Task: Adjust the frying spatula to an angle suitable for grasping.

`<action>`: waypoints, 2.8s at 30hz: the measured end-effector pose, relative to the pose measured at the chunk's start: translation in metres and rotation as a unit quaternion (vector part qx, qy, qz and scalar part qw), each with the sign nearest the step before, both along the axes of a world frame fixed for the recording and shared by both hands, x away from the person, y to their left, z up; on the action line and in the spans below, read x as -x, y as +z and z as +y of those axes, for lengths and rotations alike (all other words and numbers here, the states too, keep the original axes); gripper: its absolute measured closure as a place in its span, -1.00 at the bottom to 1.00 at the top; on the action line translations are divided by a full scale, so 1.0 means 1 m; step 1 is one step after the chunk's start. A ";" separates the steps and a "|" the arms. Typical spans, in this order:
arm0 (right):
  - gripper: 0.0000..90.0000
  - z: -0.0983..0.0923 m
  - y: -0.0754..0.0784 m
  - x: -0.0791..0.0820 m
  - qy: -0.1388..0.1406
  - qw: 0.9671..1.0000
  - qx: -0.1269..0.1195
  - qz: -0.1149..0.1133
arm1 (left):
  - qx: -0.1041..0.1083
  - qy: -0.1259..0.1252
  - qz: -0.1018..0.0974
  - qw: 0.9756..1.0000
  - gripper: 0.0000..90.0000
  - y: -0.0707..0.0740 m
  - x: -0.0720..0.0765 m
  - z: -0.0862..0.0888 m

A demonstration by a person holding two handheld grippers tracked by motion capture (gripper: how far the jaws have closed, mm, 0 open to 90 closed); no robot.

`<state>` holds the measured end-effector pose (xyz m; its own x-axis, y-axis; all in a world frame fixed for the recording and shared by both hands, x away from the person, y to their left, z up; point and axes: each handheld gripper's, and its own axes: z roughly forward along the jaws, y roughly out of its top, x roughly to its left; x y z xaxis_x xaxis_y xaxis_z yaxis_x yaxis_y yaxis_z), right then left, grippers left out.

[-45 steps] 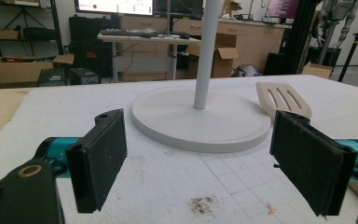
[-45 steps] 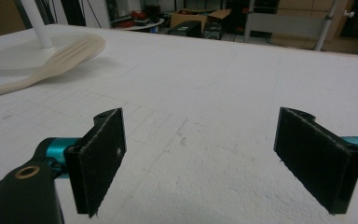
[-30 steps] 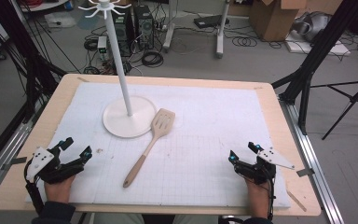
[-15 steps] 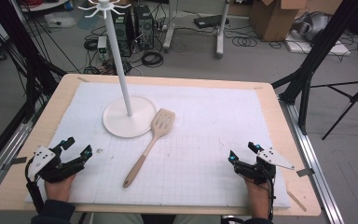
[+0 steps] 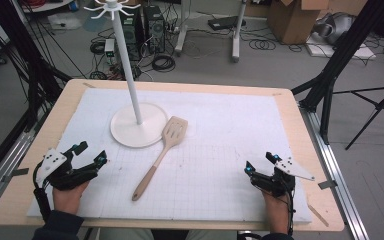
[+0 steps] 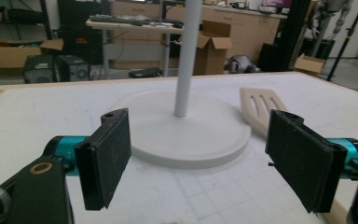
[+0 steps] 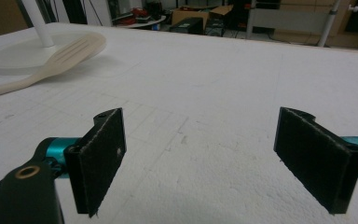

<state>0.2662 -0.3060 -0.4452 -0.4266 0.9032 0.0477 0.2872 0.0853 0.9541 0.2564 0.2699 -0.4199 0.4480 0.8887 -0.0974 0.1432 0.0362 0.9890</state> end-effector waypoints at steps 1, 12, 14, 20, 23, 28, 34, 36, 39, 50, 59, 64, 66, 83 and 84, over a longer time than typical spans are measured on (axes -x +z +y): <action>-0.66 0.000 0.000 0.000 0.000 1.000 0.001 0.002 | -0.003 -0.011 0.006 1.000 -0.49 0.005 -0.004 -0.009; -0.64 0.003 0.001 0.004 -0.002 1.000 0.012 -0.005 | -0.042 -0.089 0.094 0.991 -0.43 0.016 -0.031 -0.061; -0.64 0.004 0.003 0.007 -0.001 1.000 0.008 -0.007 | -0.050 -0.094 0.104 0.989 -0.38 0.016 -0.034 -0.068; -0.64 0.000 0.012 0.015 0.000 1.000 0.020 -0.018 | -0.106 -0.129 0.150 0.975 -0.27 0.007 -0.049 -0.109; -0.64 0.000 0.015 0.018 0.005 1.000 0.018 -0.020 | -0.143 -0.137 0.195 0.961 -0.22 -0.004 -0.057 -0.127; -0.64 0.002 0.016 0.019 0.013 0.999 0.026 -0.019 | -0.162 -0.136 0.212 0.954 -0.21 -0.011 -0.062 -0.140; -0.64 0.007 0.016 0.019 0.028 0.999 0.035 -0.015 | -0.190 -0.127 0.240 0.943 -0.02 -0.021 -0.065 -0.145; -0.64 0.008 0.016 0.019 0.030 0.999 0.040 -0.014 | -0.197 -0.131 0.236 0.943 0.05 -0.020 -0.065 -0.145; -0.64 0.010 0.017 0.018 0.033 0.998 0.042 -0.014 | -0.214 -0.145 0.222 0.940 0.34 -0.020 -0.061 -0.151; -0.64 0.016 0.019 0.018 0.044 0.998 0.053 -0.016 | -0.198 -0.187 0.229 0.934 0.59 -0.020 -0.067 -0.145; -0.64 0.016 0.021 0.017 0.048 0.997 0.053 -0.015 | -0.266 -0.310 0.184 0.894 0.70 -0.016 -0.066 -0.155; -0.64 0.017 0.021 0.017 0.053 0.997 0.056 -0.013 | -0.285 -0.364 0.166 0.871 0.71 -0.014 -0.065 -0.163; -0.64 0.016 0.021 0.017 0.054 0.997 0.056 -0.013 | -0.290 -0.384 0.157 0.862 0.71 -0.014 -0.064 -0.166; -0.64 0.023 0.026 0.013 0.106 0.993 0.046 0.007 | -0.146 -0.299 0.127 0.934 -0.43 0.011 -0.056 -0.137; -0.64 0.031 0.032 0.010 0.149 0.988 0.042 0.005 | -0.107 -0.276 0.106 0.949 -0.49 0.014 -0.050 -0.119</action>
<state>0.2561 -0.2748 -0.4135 -0.6739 0.7387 -0.0156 0.2472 0.2454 0.9374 0.3063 0.1506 -0.4059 0.8422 0.5331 -0.0810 0.2778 -0.3002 0.9125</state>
